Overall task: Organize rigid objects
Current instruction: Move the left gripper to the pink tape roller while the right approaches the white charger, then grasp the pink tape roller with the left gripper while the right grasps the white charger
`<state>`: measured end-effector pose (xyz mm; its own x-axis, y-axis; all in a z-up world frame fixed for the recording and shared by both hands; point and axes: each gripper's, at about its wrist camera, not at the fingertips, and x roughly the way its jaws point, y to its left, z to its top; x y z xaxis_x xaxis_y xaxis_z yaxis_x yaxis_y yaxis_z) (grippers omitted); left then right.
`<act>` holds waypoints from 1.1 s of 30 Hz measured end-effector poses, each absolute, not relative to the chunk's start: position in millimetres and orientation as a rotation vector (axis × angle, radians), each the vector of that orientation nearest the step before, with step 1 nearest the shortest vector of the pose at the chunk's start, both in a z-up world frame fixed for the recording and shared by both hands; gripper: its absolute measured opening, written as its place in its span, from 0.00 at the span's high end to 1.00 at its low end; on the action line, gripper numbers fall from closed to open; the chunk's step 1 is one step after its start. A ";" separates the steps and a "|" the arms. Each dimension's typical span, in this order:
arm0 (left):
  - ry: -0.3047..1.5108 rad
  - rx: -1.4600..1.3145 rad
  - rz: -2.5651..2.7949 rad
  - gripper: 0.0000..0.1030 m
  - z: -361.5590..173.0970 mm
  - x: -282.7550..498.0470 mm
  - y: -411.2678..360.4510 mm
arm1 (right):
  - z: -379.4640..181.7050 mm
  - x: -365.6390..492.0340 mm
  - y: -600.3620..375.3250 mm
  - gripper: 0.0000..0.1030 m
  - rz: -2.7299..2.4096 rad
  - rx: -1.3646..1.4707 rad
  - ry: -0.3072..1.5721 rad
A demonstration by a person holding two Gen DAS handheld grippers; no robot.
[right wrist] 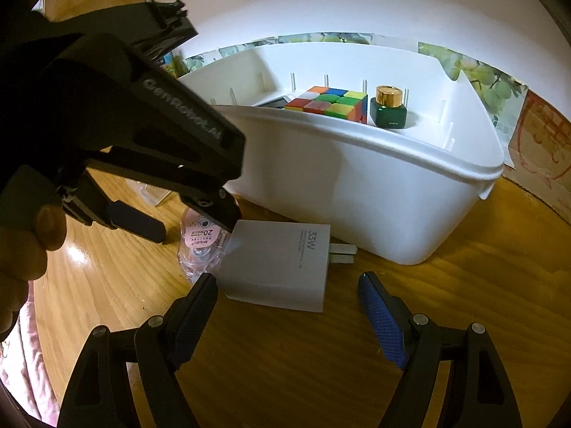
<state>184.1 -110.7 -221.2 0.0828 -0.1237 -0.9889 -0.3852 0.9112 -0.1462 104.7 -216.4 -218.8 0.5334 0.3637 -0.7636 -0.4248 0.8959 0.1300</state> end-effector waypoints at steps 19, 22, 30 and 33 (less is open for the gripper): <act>1.503 -0.387 0.221 0.48 -221.0 212.2 -131.2 | -214.0 104.2 -210.4 0.41 0.555 -0.090 0.922; 1.507 -0.387 0.231 0.48 -220.9 206.6 -127.6 | -213.1 103.9 -210.0 0.41 0.571 -0.098 0.926; 1.518 -0.378 0.252 0.49 -223.7 191.3 -113.6 | -208.5 96.2 -215.6 0.42 0.613 -0.111 0.933; 1.520 -0.380 0.259 0.49 -222.6 181.6 -108.4 | -206.3 93.9 -218.8 0.42 0.615 -0.115 0.928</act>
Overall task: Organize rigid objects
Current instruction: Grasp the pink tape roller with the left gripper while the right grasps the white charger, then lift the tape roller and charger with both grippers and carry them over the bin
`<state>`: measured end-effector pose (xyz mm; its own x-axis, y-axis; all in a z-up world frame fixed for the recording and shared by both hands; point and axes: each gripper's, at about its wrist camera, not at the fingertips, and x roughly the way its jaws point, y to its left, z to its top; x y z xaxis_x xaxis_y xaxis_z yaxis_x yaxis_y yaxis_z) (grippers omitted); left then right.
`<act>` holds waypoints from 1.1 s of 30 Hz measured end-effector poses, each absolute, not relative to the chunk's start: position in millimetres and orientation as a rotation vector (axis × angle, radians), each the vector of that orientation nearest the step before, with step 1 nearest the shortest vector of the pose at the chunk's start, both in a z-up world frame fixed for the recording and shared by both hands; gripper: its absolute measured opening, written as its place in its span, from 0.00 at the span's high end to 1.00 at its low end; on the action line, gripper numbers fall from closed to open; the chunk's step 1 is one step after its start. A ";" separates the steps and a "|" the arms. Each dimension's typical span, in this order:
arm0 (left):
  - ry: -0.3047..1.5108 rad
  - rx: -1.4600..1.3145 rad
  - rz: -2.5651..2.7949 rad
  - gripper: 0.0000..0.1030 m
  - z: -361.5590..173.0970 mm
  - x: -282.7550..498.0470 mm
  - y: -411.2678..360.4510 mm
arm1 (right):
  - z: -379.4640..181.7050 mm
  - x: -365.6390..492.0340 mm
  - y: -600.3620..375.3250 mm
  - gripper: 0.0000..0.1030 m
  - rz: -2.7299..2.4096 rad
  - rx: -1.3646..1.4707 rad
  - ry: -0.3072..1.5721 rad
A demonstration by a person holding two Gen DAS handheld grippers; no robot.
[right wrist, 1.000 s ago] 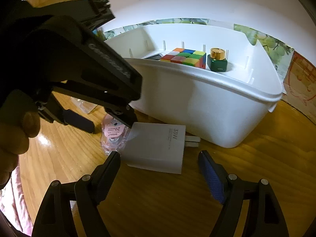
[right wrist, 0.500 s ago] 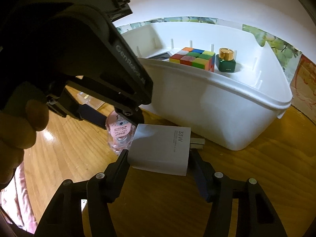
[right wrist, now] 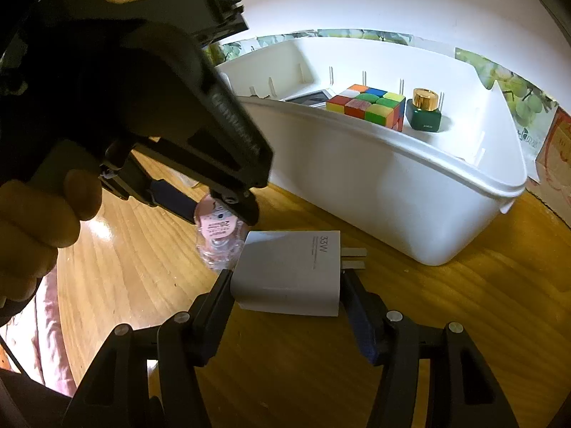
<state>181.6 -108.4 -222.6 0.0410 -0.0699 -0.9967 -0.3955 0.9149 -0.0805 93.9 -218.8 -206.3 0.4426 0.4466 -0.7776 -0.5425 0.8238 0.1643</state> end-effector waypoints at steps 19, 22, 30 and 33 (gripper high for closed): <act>1.476 -0.389 0.304 0.49 -194.0 92.6 -40.6 | -172.2 67.5 -218.9 0.45 0.649 -0.155 0.851; 1.468 -0.391 0.314 0.49 -184.5 77.9 -35.7 | -165.4 63.8 -217.6 0.45 0.658 -0.158 0.833; 1.446 -0.394 0.323 0.49 -161.7 39.8 -11.7 | -147.9 51.9 -211.5 0.45 0.683 -0.179 0.784; 1.441 -0.390 0.327 0.49 -154.1 27.9 0.4 | -142.4 49.0 -208.2 0.45 0.689 -0.185 0.769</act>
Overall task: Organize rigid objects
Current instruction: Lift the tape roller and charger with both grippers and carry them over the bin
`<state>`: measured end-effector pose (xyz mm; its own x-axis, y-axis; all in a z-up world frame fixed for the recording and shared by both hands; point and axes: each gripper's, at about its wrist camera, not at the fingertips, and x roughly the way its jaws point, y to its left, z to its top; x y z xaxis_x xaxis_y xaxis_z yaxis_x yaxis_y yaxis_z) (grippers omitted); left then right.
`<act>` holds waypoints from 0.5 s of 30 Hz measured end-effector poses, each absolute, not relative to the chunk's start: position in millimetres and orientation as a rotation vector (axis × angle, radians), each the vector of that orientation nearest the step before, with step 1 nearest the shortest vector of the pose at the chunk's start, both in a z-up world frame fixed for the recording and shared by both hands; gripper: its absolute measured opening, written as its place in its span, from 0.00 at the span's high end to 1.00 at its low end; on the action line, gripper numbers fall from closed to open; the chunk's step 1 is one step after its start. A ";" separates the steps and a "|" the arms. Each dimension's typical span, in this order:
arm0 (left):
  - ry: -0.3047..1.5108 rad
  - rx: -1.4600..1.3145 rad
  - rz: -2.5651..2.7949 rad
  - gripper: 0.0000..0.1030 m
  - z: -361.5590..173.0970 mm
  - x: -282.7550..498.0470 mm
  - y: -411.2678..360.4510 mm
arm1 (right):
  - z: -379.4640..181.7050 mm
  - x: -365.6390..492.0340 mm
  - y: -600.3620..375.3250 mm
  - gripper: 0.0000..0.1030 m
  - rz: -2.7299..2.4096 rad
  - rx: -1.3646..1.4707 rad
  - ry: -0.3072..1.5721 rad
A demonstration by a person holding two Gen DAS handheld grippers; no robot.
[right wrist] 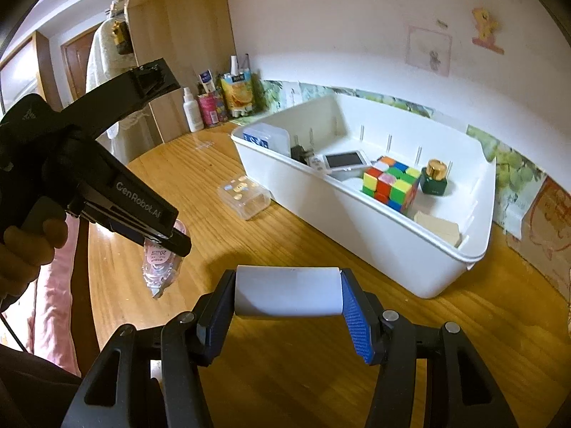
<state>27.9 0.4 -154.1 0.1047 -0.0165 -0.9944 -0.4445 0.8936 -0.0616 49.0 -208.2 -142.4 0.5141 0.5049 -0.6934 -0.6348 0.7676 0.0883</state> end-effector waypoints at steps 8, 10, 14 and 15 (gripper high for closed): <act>1.415 -0.367 0.311 0.49 -129.0 20.8 11.9 | -133.9 45.2 -201.3 0.45 0.701 -0.204 0.743; 1.413 -0.367 0.297 0.49 -118.7 25.9 7.9 | -132.3 44.3 -199.8 0.45 0.702 -0.204 0.737; 1.388 -0.328 0.271 0.49 -105.2 41.3 -2.7 | -130.6 44.2 -194.5 0.45 0.694 -0.214 0.731; 1.383 -0.318 0.261 0.49 -101.1 43.1 -1.3 | -129.7 44.9 -193.1 0.45 0.692 -0.212 0.730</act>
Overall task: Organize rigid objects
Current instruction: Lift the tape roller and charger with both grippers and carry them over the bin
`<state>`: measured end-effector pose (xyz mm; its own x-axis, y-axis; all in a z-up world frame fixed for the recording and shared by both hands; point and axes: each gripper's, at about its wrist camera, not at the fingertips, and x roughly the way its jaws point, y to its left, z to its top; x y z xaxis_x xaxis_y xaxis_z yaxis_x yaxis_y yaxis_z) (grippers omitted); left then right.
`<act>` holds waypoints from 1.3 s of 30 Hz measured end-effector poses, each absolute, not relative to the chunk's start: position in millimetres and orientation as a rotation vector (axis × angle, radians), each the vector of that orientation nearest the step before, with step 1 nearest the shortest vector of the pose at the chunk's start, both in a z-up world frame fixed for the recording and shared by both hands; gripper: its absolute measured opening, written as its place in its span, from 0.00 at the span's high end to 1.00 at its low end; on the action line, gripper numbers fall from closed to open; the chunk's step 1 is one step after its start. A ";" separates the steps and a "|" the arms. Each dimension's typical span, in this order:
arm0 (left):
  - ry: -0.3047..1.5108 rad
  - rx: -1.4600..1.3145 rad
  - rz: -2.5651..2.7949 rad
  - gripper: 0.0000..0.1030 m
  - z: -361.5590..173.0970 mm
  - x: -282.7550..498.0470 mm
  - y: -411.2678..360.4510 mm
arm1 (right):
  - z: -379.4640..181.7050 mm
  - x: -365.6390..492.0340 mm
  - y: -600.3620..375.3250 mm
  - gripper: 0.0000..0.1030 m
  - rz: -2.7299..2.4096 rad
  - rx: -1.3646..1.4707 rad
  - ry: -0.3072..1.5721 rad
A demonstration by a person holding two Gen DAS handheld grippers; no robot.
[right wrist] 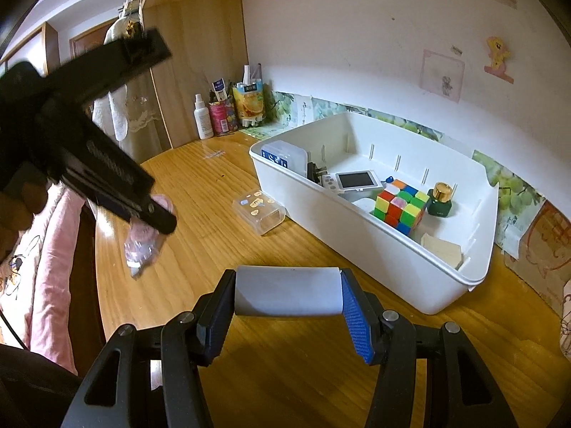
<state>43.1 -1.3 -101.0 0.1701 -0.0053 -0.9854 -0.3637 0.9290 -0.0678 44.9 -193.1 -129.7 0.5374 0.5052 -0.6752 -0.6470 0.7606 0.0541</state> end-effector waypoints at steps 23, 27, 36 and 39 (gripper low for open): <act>1.265 -0.115 0.032 0.48 -50.2 137.4 -13.8 | -92.9 89.5 -174.8 0.45 0.483 -0.138 0.653; 1.246 -0.110 0.007 0.48 -47.6 155.3 -14.4 | -89.6 99.5 -175.0 0.45 0.442 -0.124 0.643; 1.186 -0.111 -0.036 0.48 -51.2 190.4 -18.1 | -84.0 126.3 -181.7 0.45 0.348 -0.101 0.613; 1.162 -0.131 -0.056 0.48 -55.7 199.5 -19.0 | -85.0 135.8 -182.8 0.45 0.323 -0.104 0.609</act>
